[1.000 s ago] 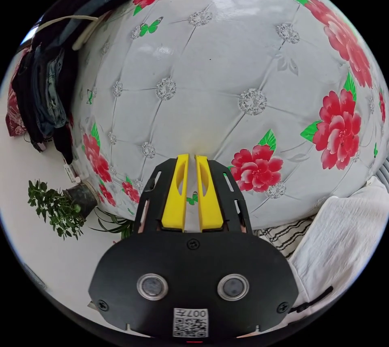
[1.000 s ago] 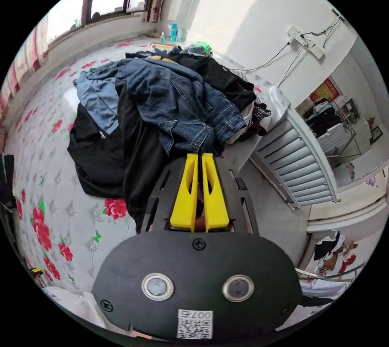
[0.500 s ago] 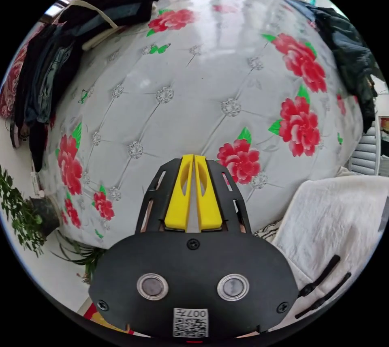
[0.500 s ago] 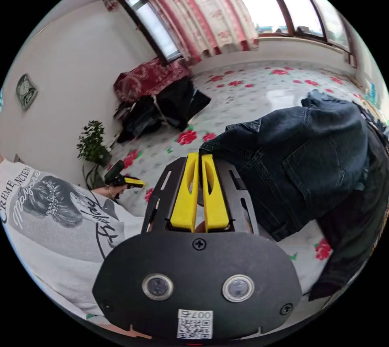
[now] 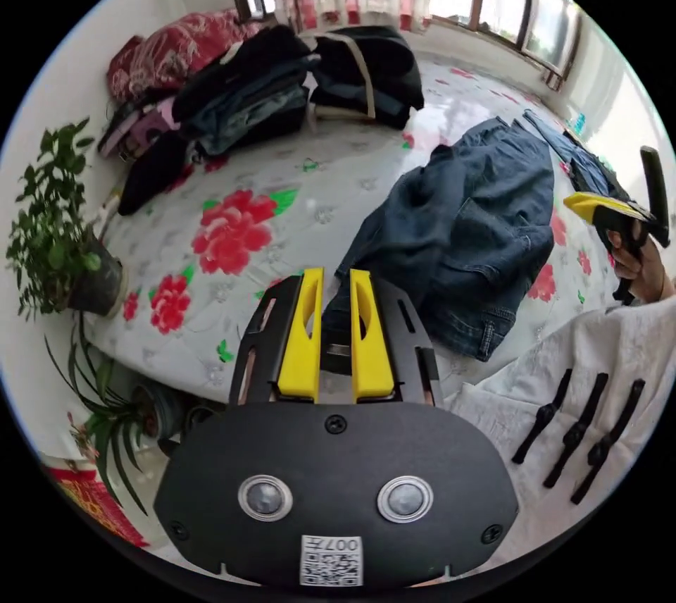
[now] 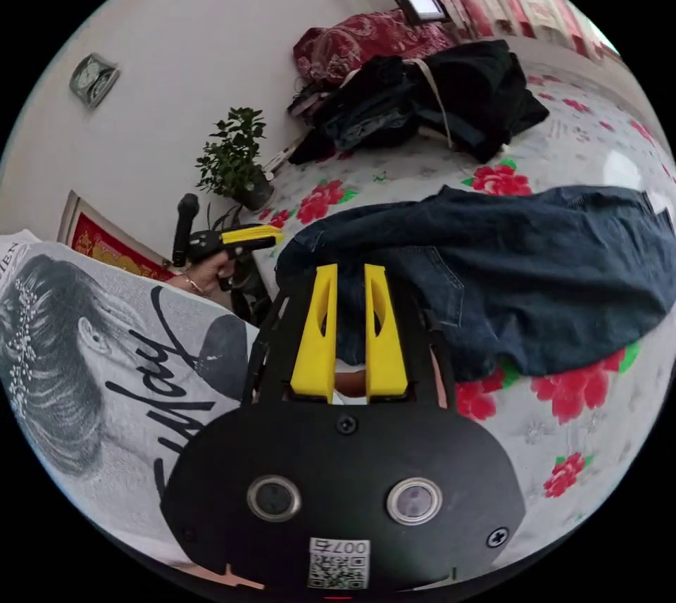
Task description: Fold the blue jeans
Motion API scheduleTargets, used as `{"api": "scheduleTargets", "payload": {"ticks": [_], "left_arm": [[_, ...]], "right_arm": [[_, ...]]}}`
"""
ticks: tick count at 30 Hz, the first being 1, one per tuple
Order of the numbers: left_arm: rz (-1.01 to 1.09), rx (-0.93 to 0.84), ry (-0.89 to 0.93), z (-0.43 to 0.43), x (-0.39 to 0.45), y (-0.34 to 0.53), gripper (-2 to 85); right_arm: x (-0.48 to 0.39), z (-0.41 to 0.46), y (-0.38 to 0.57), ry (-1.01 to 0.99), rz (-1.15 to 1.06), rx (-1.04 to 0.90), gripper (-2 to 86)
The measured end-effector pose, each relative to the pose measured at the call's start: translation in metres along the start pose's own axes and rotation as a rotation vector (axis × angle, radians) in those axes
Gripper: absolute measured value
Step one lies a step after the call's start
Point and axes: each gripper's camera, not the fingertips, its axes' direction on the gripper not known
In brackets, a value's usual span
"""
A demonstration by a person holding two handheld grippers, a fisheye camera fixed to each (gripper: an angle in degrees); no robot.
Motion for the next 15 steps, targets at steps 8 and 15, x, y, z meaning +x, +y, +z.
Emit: {"api": "scheduleTargets", "payload": {"ticks": [8,15], "left_arm": [[0.794,-0.046,0.314,0.055,0.154,-0.022,9.8],[0.914,-0.249,0.361,0.127,0.161,-0.01,2.8]], "right_arm": [[0.069,-0.042,0.089,0.147,0.455,0.15,6.4],[0.081,-0.071,0.107,0.278,0.556,0.237,6.0]]}}
